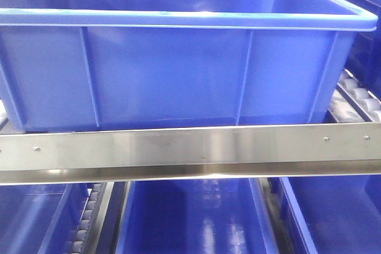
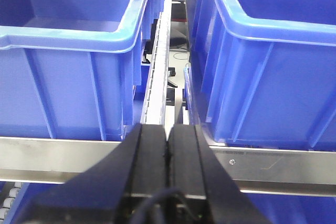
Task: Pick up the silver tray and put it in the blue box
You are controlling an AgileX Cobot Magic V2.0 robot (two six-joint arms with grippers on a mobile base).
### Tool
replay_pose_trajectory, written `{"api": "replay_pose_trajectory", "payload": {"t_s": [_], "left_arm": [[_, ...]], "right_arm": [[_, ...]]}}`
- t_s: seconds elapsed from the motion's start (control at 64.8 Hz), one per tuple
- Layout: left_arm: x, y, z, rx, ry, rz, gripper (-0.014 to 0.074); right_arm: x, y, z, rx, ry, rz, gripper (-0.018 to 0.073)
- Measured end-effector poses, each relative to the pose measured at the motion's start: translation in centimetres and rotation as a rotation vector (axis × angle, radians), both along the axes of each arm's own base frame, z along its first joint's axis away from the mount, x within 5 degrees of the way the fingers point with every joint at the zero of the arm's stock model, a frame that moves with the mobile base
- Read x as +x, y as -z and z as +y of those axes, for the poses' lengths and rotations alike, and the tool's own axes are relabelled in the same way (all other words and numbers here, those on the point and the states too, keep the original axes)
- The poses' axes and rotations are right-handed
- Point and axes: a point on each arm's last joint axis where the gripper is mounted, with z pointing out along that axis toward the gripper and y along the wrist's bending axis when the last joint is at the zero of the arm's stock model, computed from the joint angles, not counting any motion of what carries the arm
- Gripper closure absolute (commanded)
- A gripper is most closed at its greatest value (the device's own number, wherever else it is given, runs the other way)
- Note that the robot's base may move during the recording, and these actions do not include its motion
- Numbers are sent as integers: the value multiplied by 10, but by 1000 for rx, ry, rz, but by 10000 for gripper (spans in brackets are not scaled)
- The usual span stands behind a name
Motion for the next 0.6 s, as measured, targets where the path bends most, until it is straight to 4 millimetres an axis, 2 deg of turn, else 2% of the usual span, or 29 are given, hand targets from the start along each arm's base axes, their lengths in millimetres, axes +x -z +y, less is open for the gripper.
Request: {"api": "replay_pose_trajectory", "payload": {"t_s": [0.602], "left_arm": [[0,0,0,-2,0,0,701]], "right_arm": [[0,0,0,0,0,0,503]]}}
